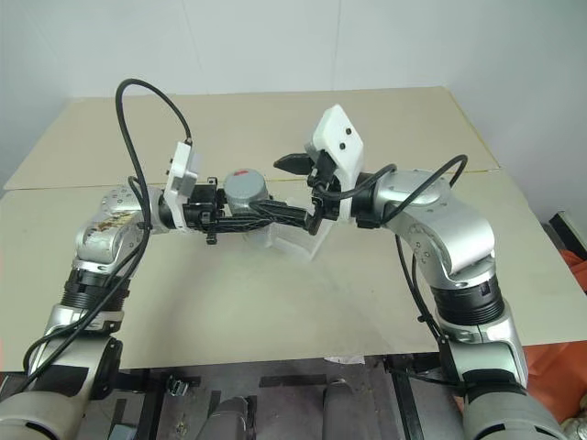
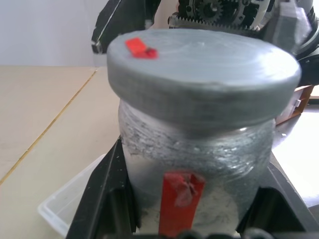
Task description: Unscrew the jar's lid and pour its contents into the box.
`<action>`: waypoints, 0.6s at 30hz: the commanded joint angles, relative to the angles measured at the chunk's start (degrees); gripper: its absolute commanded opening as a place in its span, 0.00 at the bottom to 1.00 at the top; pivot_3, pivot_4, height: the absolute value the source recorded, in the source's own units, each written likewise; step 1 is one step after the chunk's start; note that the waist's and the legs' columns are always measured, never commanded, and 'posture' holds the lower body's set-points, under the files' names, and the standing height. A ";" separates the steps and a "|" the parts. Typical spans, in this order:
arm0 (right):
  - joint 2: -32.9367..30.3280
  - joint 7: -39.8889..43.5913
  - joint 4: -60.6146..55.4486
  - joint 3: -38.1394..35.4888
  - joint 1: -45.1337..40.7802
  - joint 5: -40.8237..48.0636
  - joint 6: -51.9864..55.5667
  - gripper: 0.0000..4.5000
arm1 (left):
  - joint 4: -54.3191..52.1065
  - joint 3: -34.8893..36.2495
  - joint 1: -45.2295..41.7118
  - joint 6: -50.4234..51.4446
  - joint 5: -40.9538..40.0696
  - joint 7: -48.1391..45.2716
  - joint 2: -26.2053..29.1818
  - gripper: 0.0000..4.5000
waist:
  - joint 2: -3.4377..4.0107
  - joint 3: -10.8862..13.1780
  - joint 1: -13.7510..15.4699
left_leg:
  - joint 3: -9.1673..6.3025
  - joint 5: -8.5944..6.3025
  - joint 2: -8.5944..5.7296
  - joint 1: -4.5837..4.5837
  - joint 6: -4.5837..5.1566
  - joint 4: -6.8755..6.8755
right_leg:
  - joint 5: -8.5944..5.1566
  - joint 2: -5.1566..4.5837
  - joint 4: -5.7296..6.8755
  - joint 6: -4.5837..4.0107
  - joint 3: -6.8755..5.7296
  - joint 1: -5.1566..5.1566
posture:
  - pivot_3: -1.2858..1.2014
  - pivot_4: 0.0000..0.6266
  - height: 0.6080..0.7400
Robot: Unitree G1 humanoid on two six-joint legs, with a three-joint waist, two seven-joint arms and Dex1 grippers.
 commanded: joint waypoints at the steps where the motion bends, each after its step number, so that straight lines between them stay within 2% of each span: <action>1: -1.15 -1.06 0.64 -3.55 -0.07 -1.08 -1.90 1.00 | -2.52 0.55 -0.63 -0.69 -1.35 -1.48 0.22 0.43 | 0.00 0.00 0.02 | 0.00 0.00 0.00 0.00 0.00 0.00 | 0.00 0.00 0.00 0.00 0.00 0.00 | 0.52 0.24 1.00; 9: -2.47 -0.19 1.36 -4.42 0.31 -1.67 -2.09 1.00 | -2.41 0.85 -0.62 -0.61 -1.17 -1.66 0.22 0.43 | 0.00 0.00 -0.02 | 0.01 0.00 0.00 0.00 0.00 0.00 | 0.00 0.00 0.00 0.00 0.00 0.00 | 0.52 0.24 1.00; 18: -4.62 2.56 -4.88 -5.54 2.32 2.31 -0.08 1.00 | -0.30 0.72 -1.05 -2.13 0.35 0.65 -1.09 0.43 | 0.00 0.00 0.00 | 0.01 0.00 0.00 0.00 0.00 0.00 | 0.00 0.00 -0.02 0.00 0.00 0.00 | 0.52 0.24 1.00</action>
